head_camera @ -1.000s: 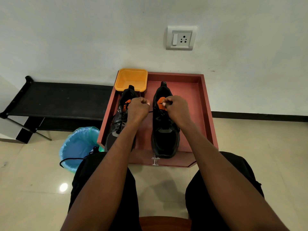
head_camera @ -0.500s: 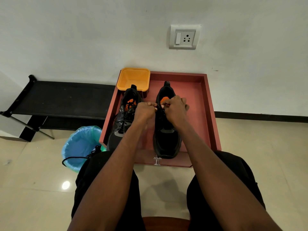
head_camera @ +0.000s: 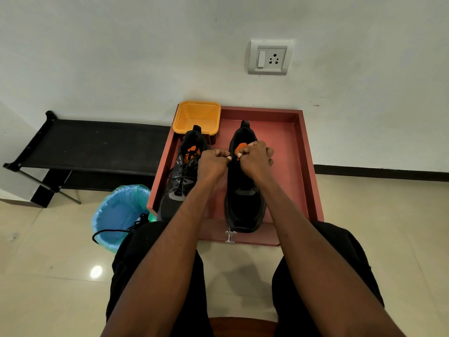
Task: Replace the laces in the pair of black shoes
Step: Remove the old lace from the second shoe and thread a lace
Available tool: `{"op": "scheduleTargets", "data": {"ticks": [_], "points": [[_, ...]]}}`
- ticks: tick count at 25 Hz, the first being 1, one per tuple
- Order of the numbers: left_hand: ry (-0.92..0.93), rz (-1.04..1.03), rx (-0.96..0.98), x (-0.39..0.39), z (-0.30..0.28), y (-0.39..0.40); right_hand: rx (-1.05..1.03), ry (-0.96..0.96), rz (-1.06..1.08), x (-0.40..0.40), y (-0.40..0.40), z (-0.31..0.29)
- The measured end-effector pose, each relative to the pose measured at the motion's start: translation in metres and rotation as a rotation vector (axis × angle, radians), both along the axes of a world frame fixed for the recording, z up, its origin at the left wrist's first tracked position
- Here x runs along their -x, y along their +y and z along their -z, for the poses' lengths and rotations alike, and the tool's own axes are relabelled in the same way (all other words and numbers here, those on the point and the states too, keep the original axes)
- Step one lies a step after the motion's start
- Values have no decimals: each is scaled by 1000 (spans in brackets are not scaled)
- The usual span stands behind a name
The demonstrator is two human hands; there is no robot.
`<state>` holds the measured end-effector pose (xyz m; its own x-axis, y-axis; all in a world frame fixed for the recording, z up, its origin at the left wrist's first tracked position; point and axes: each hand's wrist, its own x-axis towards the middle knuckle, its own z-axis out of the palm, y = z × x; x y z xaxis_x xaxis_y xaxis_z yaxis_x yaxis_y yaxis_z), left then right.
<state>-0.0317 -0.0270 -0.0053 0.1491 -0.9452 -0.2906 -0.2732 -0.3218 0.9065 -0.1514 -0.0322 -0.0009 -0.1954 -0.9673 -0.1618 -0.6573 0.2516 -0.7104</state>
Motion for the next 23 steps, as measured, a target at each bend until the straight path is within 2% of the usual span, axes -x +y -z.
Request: {"op": "scheduleTargets", "data": {"ticks": [4, 6, 7, 9, 10, 11, 13, 15, 19, 21, 23], "points": [[-125, 18, 80, 2, -5, 5, -18, 135, 41, 12, 0, 7], [-141, -47, 83, -2, -12, 6, -16, 11, 91, 17, -1, 12], [-64, -138, 77, -7, -16, 3, -14, -75, 109, 19, -2, 13], [319, -410, 110, -19, -27, -3, -36, -123, 95, 23, -3, 11], [500, -564, 186, -27, -33, -5, -42, -103, 77, 25, -3, 10], [590, -695, 295, -34, -39, -6, -39, -79, 61, 26, -3, 11], [537, -797, 478, -39, -46, -4, -29, -41, 34, 27, -1, 11], [323, -635, 444, -33, -43, 1, -32, -26, 17, 28, -1, 11], [-35, 35, 70, -12, -19, 4, -27, -21, -3, 27, -3, 13], [-255, 180, 47, -6, -9, 3, -28, -11, -7, 27, -2, 14], [-379, 179, 114, -5, -7, 4, -29, 8, -19, 28, -2, 14]]}}
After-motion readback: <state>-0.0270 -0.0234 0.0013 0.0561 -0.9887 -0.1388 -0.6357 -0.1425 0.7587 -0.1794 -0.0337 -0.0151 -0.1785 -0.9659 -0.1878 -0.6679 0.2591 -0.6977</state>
